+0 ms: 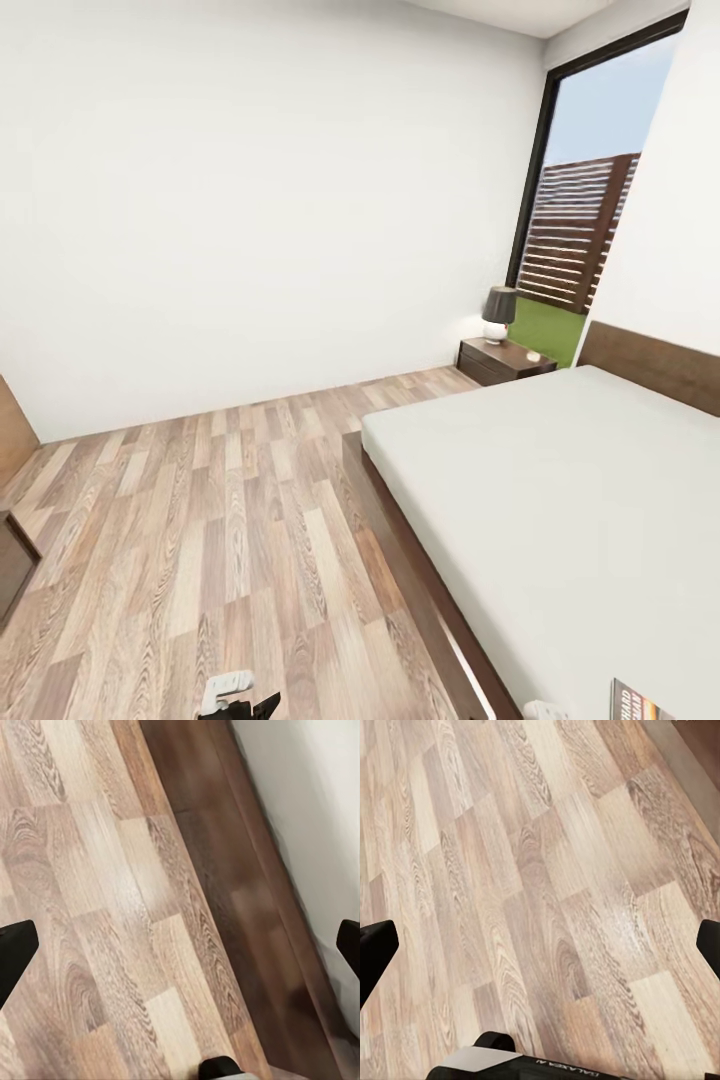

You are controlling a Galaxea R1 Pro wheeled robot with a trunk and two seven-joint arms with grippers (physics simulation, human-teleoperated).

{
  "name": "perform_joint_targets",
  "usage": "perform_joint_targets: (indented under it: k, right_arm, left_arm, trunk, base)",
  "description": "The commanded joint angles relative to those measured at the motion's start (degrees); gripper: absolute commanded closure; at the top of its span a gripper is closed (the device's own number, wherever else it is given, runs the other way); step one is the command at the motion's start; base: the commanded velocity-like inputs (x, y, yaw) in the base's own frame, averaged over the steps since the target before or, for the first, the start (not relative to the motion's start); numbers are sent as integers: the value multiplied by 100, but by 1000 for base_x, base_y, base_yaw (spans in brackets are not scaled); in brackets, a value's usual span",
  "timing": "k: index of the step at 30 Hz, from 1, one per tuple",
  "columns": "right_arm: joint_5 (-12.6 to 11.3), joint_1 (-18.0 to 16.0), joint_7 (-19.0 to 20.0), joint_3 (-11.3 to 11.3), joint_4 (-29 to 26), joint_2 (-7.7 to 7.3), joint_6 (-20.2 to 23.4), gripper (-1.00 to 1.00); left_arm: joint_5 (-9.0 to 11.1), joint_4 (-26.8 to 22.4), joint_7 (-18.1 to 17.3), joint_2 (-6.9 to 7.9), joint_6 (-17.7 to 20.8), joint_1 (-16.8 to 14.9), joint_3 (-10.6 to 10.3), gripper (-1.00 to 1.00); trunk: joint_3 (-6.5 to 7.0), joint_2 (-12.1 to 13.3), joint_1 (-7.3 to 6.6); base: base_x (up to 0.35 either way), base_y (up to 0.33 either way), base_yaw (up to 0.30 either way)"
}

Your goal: In the bedroom, move the book from the bed onto either nightstand, and place the two sandals side by side next to the bed.

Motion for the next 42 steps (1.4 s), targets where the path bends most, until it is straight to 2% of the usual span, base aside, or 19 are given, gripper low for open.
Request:
perform_joint_targets:
  k: [1,21,27,42]
  right_arm:
    - [24,-7,20,-24,7,-1,-25,-100]
    - [24,-5,17,-24,6,-1,-25,-100]
    - [29,-5,16,-24,6,-1,-25,-100]
    - [33,-6,17,-24,6,-1,-25,-100]
  left_arm:
    - [-11,9,-27,1,-7,-6,43,-100]
    - [-11,10,-26,1,-7,-6,43,-100]
    - [-11,13,-29,1,-7,-6,43,-100]
    - [-11,13,-29,1,-7,-6,43,-100]
  trunk:
    - [8,32,-20]
    - [367,834,-459]
    - [367,834,-459]
    - [367,834,-459]
  base:
    - [0,0,0]
    - [0,0,-78]
    - [0,0,-171]
    - [0,0,-294]
